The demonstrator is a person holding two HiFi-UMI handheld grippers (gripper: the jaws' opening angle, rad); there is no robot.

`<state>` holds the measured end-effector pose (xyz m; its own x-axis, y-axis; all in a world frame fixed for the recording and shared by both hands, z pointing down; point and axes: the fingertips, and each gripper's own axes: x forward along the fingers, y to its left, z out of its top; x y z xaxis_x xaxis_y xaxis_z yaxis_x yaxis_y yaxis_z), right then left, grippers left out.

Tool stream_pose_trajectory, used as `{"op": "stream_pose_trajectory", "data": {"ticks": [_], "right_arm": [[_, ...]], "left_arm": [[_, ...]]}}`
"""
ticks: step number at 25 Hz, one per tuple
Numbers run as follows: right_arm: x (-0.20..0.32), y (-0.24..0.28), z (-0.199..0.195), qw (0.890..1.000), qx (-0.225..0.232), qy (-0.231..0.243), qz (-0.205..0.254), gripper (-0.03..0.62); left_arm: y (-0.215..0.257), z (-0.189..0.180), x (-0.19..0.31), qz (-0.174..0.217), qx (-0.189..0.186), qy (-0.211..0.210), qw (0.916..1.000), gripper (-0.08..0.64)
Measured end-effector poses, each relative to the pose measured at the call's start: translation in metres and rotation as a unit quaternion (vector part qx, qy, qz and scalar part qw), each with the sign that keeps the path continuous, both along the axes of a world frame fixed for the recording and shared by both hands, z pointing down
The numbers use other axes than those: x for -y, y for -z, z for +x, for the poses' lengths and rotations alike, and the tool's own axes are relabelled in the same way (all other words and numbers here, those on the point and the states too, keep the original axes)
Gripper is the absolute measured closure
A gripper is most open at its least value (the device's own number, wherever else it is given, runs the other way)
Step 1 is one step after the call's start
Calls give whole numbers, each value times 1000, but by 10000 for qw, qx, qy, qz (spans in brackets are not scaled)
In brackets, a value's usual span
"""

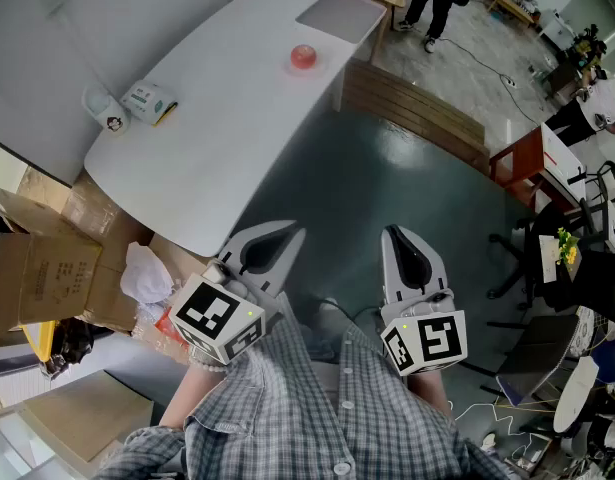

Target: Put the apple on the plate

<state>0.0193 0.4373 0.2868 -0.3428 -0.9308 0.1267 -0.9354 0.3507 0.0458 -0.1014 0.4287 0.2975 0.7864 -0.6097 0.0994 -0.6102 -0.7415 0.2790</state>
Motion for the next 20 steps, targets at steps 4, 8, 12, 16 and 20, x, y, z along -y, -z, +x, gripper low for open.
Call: {"op": "stream_pose_trajectory", "data": {"ticks": [4,8,12,16,20], "right_arm": [[-1,-3,-1,10000,26,-12,-91,560],[-1,-2,-7,9999,-22,71,-71,560],[-1,-1,-9,10000,47,47,-55,560],[-2,0,-6,9998,161,-82,-58,559],[-6,1,-8,9999,32,-96,1,560]], "left_arm": [[-2,-1,-2,-19,14,-5,10000,551],[-1,-3,0,-22,13,8,10000,551],[0,-8,-1,7,14,52,10000,551],[0,-14,-4,27,28,103,9999,551],[0,-21,-8,37,22,116,9999,551]]}}
